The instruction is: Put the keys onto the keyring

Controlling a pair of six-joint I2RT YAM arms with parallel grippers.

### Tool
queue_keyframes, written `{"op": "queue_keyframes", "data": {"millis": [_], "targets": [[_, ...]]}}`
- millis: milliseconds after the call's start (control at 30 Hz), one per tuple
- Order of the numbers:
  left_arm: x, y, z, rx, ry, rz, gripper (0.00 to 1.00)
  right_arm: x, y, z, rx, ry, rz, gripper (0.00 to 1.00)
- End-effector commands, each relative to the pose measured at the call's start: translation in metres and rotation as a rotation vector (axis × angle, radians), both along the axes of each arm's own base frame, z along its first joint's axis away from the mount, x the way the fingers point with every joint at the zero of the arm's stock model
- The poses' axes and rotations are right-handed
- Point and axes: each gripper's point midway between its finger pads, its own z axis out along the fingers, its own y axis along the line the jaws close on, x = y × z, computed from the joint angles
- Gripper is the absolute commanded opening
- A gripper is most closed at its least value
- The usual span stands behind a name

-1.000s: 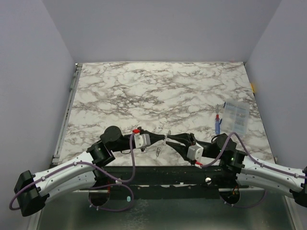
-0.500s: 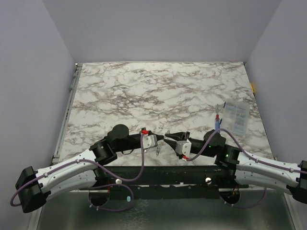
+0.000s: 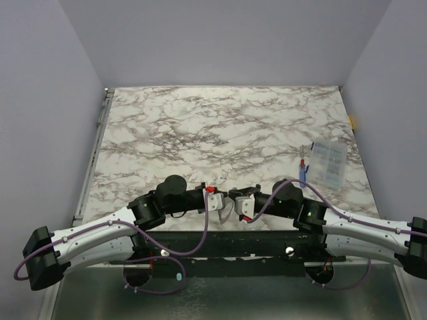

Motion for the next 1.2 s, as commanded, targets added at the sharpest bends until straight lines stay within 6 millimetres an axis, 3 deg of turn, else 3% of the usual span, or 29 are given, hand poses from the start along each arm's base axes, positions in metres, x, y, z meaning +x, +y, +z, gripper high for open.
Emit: {"op": "queue_keyframes", "data": {"millis": [0,300,500,567,700,833,900,967,1000,1167], "targets": [[0.0,-0.006,0.024,-0.044,-0.045,-0.014,0.0,0.009,-0.001,0.006,-0.023,-0.029,-0.038,0.14],[-0.005,-0.007,0.024,-0.045,-0.045,-0.039,0.0,0.006,0.002,0.009,-0.002,-0.023,-0.026,0.05],[0.02,0.001,0.021,-0.03,-0.033,0.116,0.02,0.007,0.002,0.007,0.0,-0.016,-0.033,0.08],[0.028,0.003,0.016,-0.017,-0.018,0.172,0.08,0.008,0.002,0.01,0.013,-0.019,-0.041,0.15],[0.042,0.007,0.015,-0.035,0.043,0.287,0.29,0.009,0.004,0.018,0.055,-0.008,-0.048,0.31],[0.067,0.021,0.023,-0.096,0.105,0.5,0.39,0.008,0.007,0.033,0.126,0.026,-0.06,0.46],[0.078,0.029,0.026,-0.12,0.132,0.598,0.42,0.016,0.007,0.047,0.193,0.072,-0.125,0.63],[0.086,0.037,0.03,-0.127,0.149,0.668,0.43,0.024,0.007,0.054,0.219,0.114,-0.184,0.95],[0.088,0.039,0.031,-0.124,0.155,0.685,0.44,0.028,0.006,0.058,0.223,0.126,-0.212,0.99],[0.078,0.031,0.017,-0.011,0.222,0.631,0.59,0.05,-0.003,0.075,0.325,0.256,-0.415,1.0]]}}
